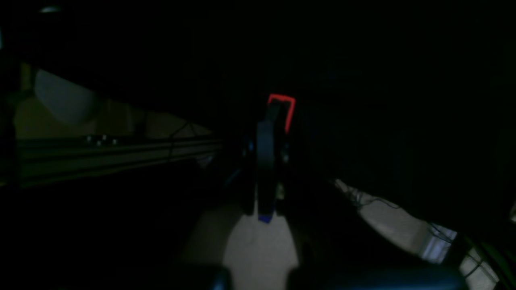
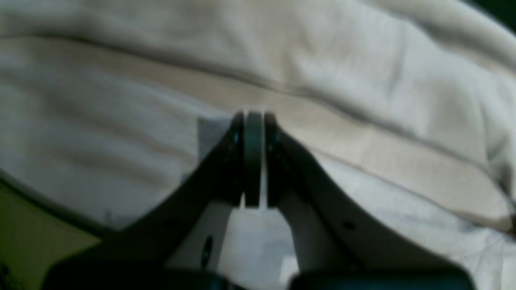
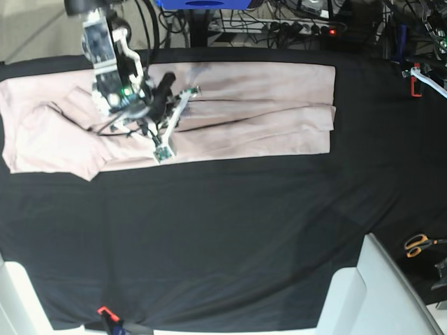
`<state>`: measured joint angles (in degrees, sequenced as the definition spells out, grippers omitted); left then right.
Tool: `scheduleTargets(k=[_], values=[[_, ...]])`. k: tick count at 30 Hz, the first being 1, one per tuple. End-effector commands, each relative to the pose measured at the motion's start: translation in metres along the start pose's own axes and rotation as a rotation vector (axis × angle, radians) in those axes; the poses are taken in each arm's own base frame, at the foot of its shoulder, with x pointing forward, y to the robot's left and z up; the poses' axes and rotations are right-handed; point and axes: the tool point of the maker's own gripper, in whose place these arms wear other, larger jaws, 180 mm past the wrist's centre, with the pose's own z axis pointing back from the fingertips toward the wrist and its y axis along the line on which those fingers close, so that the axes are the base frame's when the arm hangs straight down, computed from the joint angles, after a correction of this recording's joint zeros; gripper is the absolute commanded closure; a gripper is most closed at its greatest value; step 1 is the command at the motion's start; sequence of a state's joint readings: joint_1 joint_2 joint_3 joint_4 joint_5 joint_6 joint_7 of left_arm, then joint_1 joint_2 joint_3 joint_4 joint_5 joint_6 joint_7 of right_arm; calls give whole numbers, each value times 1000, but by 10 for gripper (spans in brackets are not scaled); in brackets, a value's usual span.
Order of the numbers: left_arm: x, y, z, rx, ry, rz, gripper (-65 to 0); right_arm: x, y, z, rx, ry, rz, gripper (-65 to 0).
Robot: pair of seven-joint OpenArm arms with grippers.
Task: Fold the T-shirt properly
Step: 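Move right gripper to the strip end, left gripper to the opposite end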
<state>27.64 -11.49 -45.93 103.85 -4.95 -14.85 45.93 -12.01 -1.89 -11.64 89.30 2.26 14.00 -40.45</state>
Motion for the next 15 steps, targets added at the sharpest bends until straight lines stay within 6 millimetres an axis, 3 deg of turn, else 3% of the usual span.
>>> scheduleTargets(k=[1, 3, 6, 9, 12, 15], values=[[11, 7, 3, 19, -35, -5, 0, 26, -1, 14, -8, -96, 10, -8], [15, 0, 2, -16, -52, 13, 0, 36, 0, 35, -20, -157, 22, -8], [14, -30, 0, -226, -72, 28, 0, 48, -5, 67, -52, -236, 59, -8], [6, -47, -8, -397, -64, 43, -230, 46, -22, 91, -107, -267, 51, -8], [1, -65, -19, -525, -66, 123, -436, 33, -53, 102, -188, -277, 9, -8], [-6, -83, -29, -616, -55, 191, -532, 16, -81, 110, -261, -290, -26, -8]])
